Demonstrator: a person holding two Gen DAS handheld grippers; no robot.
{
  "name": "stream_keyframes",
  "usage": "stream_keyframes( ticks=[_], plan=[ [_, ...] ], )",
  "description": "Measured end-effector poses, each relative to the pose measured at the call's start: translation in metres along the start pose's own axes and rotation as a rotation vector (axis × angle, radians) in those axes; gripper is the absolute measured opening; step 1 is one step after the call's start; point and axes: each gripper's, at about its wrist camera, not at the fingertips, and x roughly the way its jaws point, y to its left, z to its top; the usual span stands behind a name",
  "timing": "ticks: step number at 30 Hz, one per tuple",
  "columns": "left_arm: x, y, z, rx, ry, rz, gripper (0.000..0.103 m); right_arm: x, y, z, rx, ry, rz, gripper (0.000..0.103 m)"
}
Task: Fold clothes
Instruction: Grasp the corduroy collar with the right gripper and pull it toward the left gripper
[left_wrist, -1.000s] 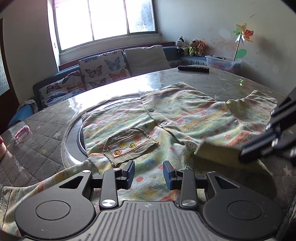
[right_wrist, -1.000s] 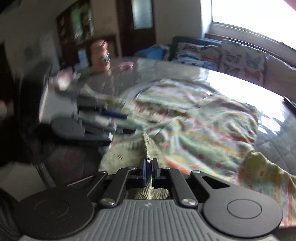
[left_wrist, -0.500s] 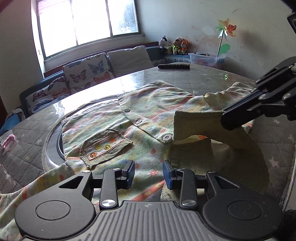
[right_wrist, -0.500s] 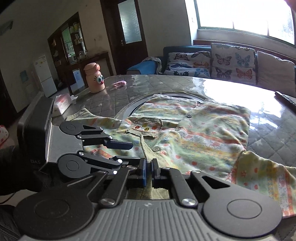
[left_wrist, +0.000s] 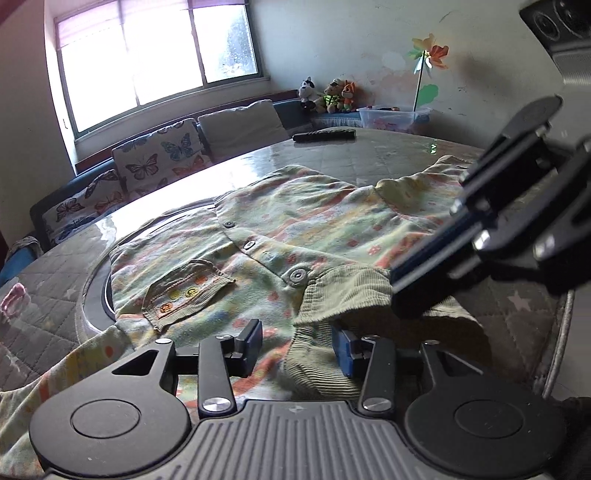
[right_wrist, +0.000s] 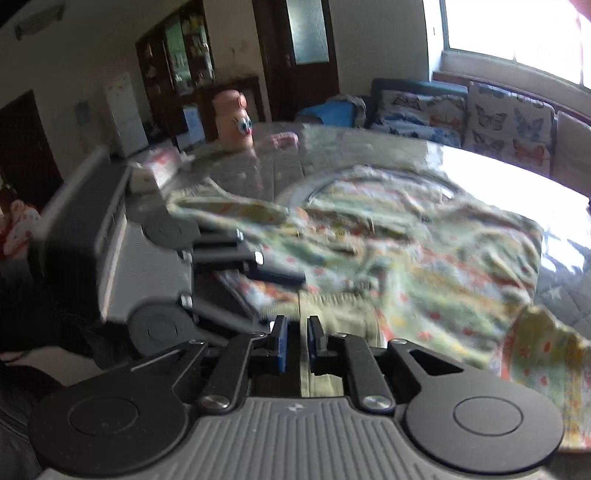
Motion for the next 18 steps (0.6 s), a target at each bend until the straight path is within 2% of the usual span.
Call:
stream_keyframes(
  ticks=[2,4,7,13,18],
  plan=[
    [0.000,-0.002,0.000,0.003,-0.002,-0.005,0.047,-0.002,-0.005,0.007,0.018,-0.036,-0.004,0.011],
    [-0.001,-0.003,0.000,0.003,-0.005,-0.012,0.047,0.003,-0.010,0.012,0.026,-0.050,-0.046,0.011],
    [-0.007,0.000,0.000,0.002,-0.011,-0.013,0.050,0.021,-0.015,0.011,-0.004,-0.015,-0.097,0.011],
    [-0.032,0.018,0.002,-0.029,-0.046,0.004,0.051,0.052,-0.014,-0.003,-0.084,0.064,-0.097,0.012],
    [-0.034,0.026,0.019,-0.058,-0.096,0.011,0.051,0.054,-0.003,-0.017,-0.139,0.066,-0.102,0.022]
  ],
)
